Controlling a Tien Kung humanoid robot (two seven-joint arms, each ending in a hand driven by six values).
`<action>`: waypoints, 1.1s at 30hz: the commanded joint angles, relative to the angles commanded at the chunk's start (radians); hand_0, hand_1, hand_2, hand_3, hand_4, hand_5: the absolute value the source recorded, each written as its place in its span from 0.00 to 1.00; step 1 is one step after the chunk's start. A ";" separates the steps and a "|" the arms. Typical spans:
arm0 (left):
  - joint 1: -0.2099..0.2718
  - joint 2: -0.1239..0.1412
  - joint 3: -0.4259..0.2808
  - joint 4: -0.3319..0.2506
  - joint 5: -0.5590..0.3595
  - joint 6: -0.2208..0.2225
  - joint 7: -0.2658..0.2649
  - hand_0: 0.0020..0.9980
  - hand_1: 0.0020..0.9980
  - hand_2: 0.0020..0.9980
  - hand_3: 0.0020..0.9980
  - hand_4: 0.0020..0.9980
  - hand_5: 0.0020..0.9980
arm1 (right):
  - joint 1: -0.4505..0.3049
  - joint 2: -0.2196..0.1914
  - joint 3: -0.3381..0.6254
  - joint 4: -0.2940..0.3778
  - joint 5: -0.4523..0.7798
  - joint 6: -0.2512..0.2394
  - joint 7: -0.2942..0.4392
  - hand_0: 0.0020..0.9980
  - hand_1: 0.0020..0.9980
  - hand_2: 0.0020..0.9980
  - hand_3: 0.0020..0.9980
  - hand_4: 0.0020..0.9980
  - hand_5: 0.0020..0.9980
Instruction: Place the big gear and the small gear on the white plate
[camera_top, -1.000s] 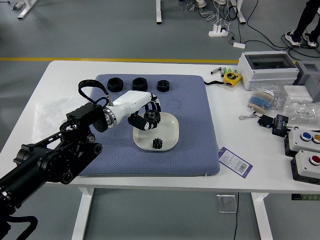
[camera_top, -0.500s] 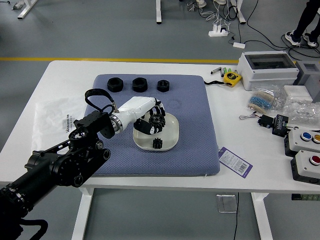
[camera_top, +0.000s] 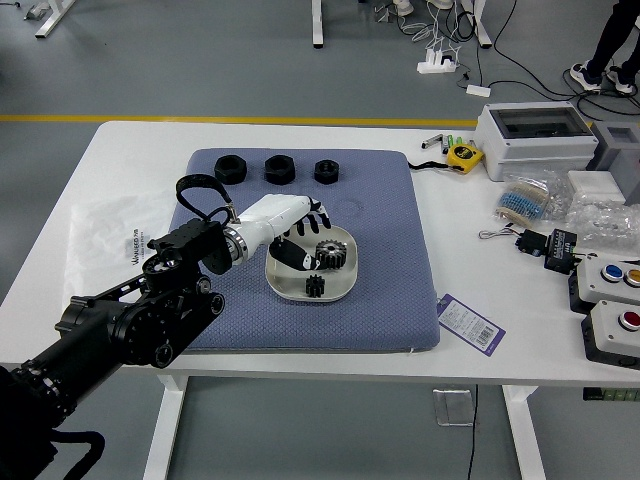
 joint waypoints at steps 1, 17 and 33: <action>-0.001 0.000 0.000 0.001 0.000 -0.001 0.000 0.40 0.56 0.62 0.73 1.00 0.40 | 0.000 0.000 0.000 0.000 0.000 0.000 0.000 0.69 0.67 0.73 0.57 0.80 0.71; 0.019 0.037 -0.072 -0.080 0.014 0.034 -0.012 0.44 0.59 0.67 0.74 1.00 0.46 | -0.008 -0.005 -0.020 -0.001 0.036 0.006 0.013 0.69 0.67 0.73 0.57 0.80 0.71; 0.228 0.081 -0.372 -0.257 -0.266 0.083 0.031 0.48 0.61 0.68 0.68 1.00 0.46 | -0.022 -0.014 -0.045 -0.004 0.078 0.014 0.031 0.69 0.67 0.73 0.57 0.80 0.71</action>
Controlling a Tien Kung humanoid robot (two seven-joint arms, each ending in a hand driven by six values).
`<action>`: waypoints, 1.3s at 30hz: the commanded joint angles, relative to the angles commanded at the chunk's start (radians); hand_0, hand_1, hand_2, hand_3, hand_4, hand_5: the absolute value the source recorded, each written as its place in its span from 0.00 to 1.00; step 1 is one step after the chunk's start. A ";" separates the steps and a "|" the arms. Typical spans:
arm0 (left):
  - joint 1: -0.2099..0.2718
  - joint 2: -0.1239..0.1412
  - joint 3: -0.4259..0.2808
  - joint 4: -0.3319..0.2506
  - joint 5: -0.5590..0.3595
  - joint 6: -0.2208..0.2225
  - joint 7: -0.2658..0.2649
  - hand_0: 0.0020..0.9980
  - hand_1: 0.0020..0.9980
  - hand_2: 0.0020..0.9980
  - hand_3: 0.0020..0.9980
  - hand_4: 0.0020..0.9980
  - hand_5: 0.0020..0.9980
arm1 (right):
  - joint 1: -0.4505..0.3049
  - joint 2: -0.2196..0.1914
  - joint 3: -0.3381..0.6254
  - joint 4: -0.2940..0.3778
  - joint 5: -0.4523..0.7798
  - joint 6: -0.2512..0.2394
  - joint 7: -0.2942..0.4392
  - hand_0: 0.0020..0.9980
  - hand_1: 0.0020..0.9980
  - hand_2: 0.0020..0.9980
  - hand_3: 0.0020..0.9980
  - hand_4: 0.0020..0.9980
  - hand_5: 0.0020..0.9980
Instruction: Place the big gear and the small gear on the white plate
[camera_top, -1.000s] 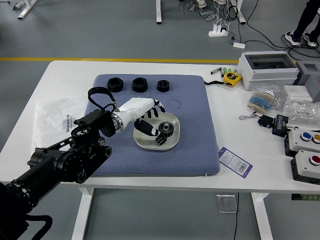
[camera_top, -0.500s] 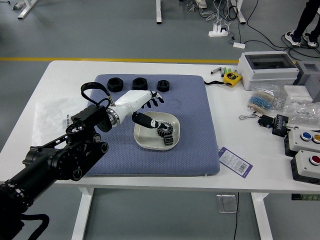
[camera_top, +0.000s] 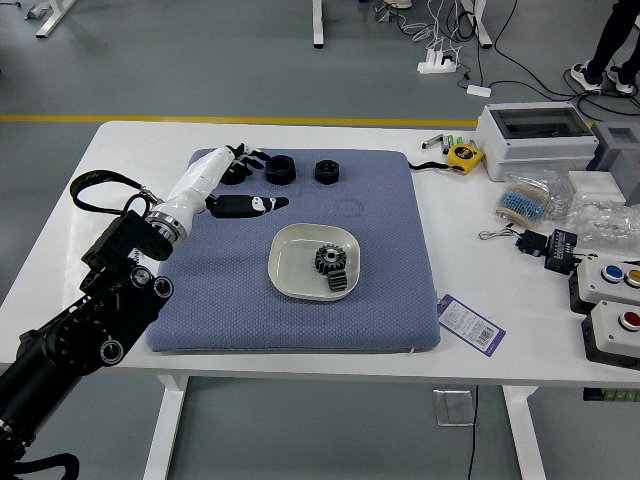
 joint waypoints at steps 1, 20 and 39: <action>0.007 0.000 -0.006 -0.005 -0.039 -0.002 0.001 0.48 0.61 0.68 0.68 1.00 0.46 | 0.000 0.000 -0.001 0.000 0.001 0.000 0.000 0.69 0.67 0.73 0.57 0.80 0.71; 0.326 0.057 -0.200 -0.353 -0.686 -0.052 -0.053 0.47 0.56 0.61 0.62 0.93 0.45 | -0.047 -0.008 -0.132 0.000 0.201 0.016 0.080 0.69 0.67 0.73 0.57 0.80 0.71; 0.447 0.064 -0.366 -0.362 -0.674 -0.030 -0.092 0.47 0.55 0.60 0.62 0.91 0.48 | -0.149 0.001 -0.140 -0.008 0.541 0.159 0.035 0.85 0.82 0.87 0.83 0.88 0.76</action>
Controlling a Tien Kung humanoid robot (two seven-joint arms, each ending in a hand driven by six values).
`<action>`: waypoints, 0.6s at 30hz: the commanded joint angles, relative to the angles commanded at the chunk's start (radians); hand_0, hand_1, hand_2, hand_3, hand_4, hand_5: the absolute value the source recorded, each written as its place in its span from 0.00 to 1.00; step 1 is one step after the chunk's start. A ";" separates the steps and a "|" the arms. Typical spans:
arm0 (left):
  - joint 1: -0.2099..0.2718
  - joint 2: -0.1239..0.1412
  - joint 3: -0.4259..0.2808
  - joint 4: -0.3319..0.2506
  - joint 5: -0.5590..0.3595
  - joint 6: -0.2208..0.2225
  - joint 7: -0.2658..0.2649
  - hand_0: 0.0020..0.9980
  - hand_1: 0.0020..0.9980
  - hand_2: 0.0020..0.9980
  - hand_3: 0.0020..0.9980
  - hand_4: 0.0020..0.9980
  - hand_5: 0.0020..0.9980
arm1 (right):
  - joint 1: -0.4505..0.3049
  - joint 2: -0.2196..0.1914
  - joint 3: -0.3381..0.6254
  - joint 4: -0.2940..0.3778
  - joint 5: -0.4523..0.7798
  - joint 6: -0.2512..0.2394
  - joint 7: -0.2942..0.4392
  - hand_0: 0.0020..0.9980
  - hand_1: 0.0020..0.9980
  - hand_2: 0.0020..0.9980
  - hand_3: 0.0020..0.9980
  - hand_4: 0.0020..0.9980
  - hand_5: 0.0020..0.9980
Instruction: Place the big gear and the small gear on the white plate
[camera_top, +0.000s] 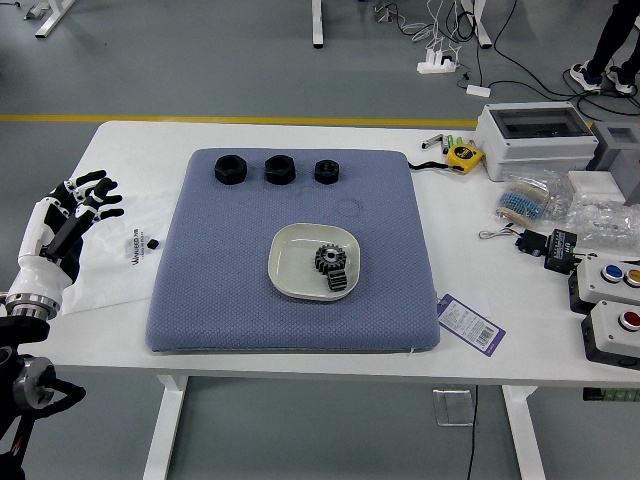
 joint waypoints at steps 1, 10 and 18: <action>0.000 -0.002 -0.005 0.000 0.004 0.001 -0.001 0.47 0.55 0.60 0.62 0.91 0.48 | -0.001 0.001 0.000 -0.001 0.005 0.001 0.001 0.85 0.82 0.87 0.83 0.88 0.76; -0.007 -0.019 -0.047 -0.002 0.022 0.000 -0.005 0.47 0.55 0.60 0.62 0.91 0.48 | 0.003 0.008 0.000 -0.009 0.027 -0.003 -0.009 0.84 0.83 0.87 0.83 0.88 0.76; -0.014 -0.033 -0.108 -0.011 0.049 -0.001 -0.006 0.47 0.55 0.60 0.62 0.90 0.47 | 0.021 0.009 -0.041 -0.014 0.068 -0.008 -0.028 0.80 0.81 0.87 0.87 0.93 0.79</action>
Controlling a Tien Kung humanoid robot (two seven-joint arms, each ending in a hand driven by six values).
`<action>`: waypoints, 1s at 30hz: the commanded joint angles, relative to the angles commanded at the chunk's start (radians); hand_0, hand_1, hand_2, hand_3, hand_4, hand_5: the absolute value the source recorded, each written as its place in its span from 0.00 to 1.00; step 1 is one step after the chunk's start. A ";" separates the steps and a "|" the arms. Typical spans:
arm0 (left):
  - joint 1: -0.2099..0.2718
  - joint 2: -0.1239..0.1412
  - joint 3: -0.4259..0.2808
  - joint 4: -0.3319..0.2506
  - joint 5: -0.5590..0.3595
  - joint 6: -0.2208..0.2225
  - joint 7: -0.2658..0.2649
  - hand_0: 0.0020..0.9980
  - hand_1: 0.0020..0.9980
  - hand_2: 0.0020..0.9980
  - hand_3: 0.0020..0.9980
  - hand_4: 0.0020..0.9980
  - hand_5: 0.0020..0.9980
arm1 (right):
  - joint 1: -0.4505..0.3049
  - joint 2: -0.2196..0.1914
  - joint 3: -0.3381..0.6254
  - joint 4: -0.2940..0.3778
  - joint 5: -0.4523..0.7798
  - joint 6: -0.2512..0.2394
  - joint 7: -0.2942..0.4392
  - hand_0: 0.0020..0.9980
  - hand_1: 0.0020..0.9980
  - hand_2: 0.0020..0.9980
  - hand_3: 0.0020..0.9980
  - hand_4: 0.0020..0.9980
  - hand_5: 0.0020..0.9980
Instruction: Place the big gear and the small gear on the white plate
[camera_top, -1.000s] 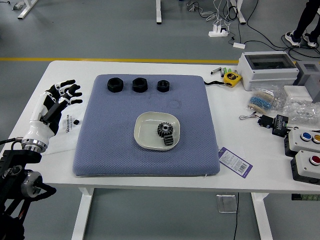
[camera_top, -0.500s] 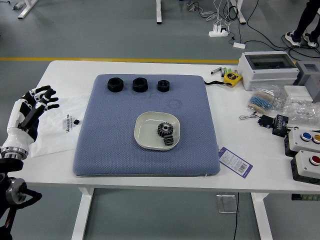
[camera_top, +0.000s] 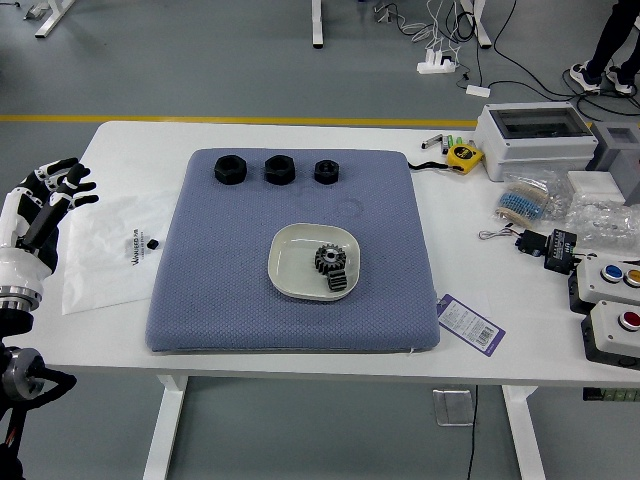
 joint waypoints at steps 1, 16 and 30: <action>0.000 -0.001 -0.007 -0.001 0.001 0.000 0.000 0.47 0.55 0.60 0.62 0.90 0.47 | 0.002 0.000 -0.003 -0.001 0.004 0.000 -0.001 0.80 0.81 0.87 0.87 0.93 0.79; 0.041 -0.021 -0.057 -0.019 -0.055 -0.043 -0.013 0.49 0.58 0.62 0.62 0.89 0.46 | 0.023 -0.006 -0.024 -0.005 0.020 0.000 0.010 0.77 0.80 0.87 0.86 0.91 0.78; 0.089 -0.019 -0.041 0.015 -0.209 -0.131 -0.003 0.72 0.74 0.78 0.73 0.93 0.54 | 0.015 -0.007 -0.036 -0.006 -0.035 0.015 0.004 0.74 0.79 0.86 0.86 0.93 0.81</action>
